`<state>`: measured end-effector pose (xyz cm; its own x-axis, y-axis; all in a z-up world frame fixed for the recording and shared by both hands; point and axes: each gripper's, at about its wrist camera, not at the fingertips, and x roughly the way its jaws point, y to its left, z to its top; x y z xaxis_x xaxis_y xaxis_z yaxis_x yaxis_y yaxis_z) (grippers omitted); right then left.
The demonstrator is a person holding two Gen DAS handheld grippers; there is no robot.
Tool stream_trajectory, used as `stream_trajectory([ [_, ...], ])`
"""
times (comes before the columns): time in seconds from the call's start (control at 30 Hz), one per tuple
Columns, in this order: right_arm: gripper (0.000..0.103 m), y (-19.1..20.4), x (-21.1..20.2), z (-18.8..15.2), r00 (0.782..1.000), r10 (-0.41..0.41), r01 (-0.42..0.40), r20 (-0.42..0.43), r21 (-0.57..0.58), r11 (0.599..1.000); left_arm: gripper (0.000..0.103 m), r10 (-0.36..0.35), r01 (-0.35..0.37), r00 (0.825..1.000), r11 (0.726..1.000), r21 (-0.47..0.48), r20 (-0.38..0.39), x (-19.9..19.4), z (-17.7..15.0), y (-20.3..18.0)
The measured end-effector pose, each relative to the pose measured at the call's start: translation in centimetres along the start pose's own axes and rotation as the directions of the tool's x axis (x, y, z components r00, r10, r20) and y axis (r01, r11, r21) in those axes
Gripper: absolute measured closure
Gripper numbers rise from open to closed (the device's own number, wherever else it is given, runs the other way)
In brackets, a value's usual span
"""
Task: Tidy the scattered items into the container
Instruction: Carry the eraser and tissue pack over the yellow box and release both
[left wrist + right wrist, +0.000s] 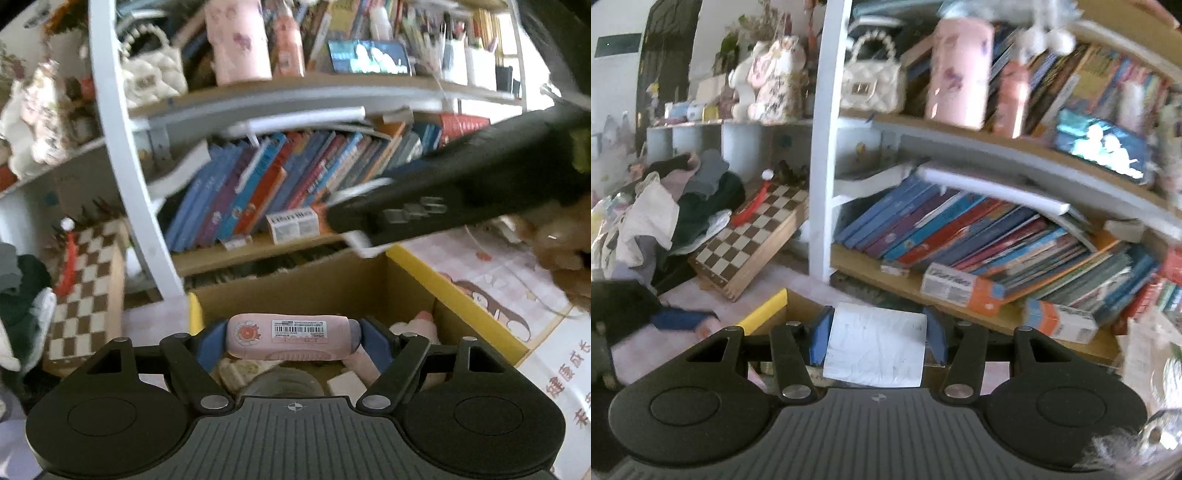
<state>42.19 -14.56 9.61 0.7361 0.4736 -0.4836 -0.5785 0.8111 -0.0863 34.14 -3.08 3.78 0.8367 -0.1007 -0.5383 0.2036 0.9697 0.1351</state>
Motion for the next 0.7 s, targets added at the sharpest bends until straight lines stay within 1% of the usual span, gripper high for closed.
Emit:
stream_trajectory([
  [0.13, 0.054, 0.3, 3.7, 0.2, 0.997, 0.037, -0.039, -0.072, -0.028, 0.999, 0.025, -0.018, 0.019, 0.999, 1.0, 0.023, -0.039, 2.1, 0.0, -0.7],
  [0.27, 0.054, 0.7, 6.7, -0.1, 0.988, 0.073, -0.082, -0.138, -0.066, 0.994, 0.025, -0.013, 0.018, 0.995, 0.998, 0.057, -0.095, 4.0, 0.1, -0.8],
  [0.37, 0.054, 0.6, 8.5, -0.5, 0.976, 0.105, -0.117, -0.193, -0.054, 0.992, 0.025, -0.017, 0.028, 0.989, 0.997, 0.074, -0.144, 5.0, 0.3, -0.6],
  [0.5, 0.054, 0.5, 10.5, -1.3, 0.951, 0.14, -0.154, -0.276, -0.032, 0.987, 0.025, -0.024, 0.041, 0.981, 0.996, 0.084, -0.194, 6.2, 0.4, -0.4],
  [0.7, 0.053, 0.2, 12.1, -2.5, 0.929, 0.154, -0.171, -0.336, -0.021, 0.985, 0.025, -0.042, 0.066, 0.969, 0.994, 0.091, -0.243, 7.4, 0.2, -0.7],
])
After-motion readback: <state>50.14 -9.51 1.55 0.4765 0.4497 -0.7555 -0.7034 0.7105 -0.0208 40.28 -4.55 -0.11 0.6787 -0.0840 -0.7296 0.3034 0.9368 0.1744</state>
